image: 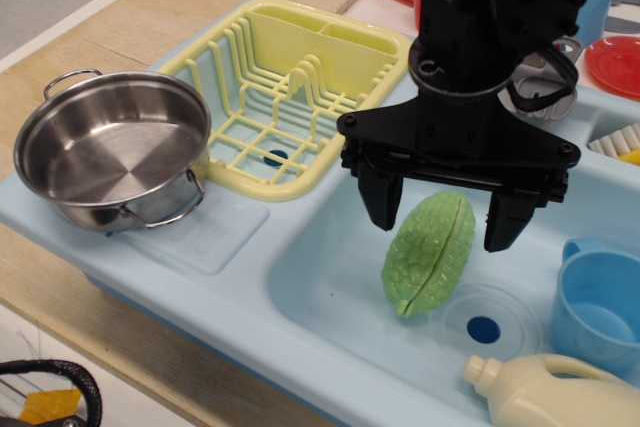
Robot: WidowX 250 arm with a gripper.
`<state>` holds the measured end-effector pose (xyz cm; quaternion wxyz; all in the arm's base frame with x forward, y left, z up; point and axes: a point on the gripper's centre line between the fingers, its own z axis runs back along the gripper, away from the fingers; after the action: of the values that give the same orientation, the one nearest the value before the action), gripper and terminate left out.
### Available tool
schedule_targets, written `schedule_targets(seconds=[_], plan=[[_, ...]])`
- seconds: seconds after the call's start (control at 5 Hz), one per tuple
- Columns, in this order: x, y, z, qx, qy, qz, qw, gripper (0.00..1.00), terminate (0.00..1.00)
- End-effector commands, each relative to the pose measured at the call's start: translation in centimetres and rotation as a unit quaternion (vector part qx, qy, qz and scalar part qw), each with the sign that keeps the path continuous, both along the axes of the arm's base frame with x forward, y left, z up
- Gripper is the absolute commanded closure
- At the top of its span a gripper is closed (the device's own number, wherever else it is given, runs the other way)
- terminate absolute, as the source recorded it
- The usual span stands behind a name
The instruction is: Put green squash into pot or pan
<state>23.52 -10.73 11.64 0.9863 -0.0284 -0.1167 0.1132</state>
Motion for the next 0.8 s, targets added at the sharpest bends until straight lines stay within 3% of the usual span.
schedule_targets(seconds=[0.0,0.2,0.4,0.6], plan=[[0.0,0.0,0.0,0.000,0.000,0.000,1.0000,0.00,0.00],[0.4,-0.2,-1.0,0.027,-0.018,0.007,0.9994,0.00,0.00],[1.0,0.3,-2.0,0.019,-0.010,0.016,0.9996,0.00,0.00],[2.1,0.6,-4.0,-0.007,-0.001,0.008,0.9999,0.00,0.00]])
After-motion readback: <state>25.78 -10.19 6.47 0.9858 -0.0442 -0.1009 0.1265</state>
